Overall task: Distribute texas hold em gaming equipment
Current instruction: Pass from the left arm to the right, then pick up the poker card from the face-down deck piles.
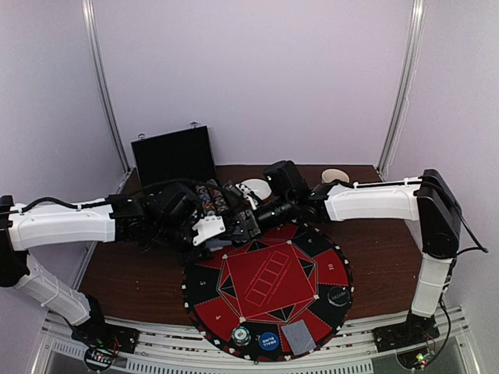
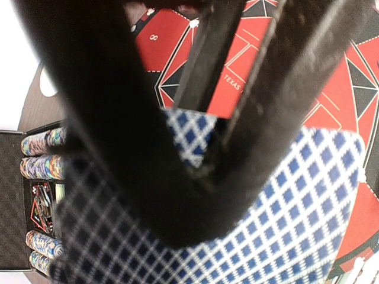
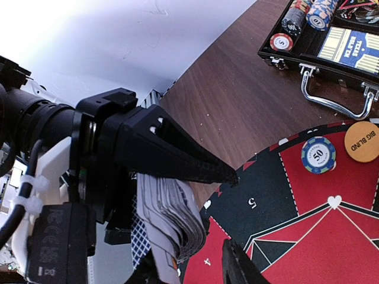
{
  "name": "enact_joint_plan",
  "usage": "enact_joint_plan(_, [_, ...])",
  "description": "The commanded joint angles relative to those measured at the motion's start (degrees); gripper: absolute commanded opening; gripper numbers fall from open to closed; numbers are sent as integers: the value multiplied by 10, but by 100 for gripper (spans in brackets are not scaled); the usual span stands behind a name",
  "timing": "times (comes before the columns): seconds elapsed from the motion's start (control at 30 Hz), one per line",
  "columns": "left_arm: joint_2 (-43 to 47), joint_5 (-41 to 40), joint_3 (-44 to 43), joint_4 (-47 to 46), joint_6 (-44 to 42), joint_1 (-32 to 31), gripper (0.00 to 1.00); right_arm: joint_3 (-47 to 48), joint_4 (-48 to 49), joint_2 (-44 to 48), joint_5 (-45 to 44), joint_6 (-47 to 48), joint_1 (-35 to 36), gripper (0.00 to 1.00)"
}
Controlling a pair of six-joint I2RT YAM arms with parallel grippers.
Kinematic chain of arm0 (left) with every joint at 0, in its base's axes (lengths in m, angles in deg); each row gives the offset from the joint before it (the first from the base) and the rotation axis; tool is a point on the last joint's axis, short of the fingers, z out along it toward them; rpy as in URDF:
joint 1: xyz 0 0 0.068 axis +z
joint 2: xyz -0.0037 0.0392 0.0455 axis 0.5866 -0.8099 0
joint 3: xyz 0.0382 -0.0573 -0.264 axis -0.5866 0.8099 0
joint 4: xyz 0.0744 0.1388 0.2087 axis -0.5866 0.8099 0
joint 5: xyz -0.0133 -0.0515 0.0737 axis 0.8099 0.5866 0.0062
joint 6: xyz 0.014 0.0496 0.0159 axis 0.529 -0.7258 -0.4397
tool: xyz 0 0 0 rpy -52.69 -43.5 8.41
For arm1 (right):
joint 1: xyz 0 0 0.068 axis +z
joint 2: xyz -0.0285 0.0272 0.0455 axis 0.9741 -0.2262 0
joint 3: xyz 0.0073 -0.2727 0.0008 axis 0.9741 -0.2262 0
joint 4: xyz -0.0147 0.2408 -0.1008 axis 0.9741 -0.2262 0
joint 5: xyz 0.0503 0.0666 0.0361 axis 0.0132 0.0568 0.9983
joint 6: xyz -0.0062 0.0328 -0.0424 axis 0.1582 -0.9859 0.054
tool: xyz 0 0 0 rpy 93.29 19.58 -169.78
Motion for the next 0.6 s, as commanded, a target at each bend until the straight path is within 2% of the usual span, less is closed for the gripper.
enact_joint_plan(0.0, [12, -6, 6, -22, 7, 4, 45, 19, -44, 30, -14, 28, -4, 28])
enact_joint_plan(0.2, [13, -9, 7, -22, 8, 4, 45, 23, -68, 39, -24, 38, -8, 14])
enact_joint_plan(0.33, [16, -10, 7, -22, 9, 4, 45, 23, -76, 43, -26, 39, -13, 1])
enact_joint_plan(0.57, [19, -10, 12, -22, 11, 4, 45, 23, -94, 57, -35, 44, -26, 0])
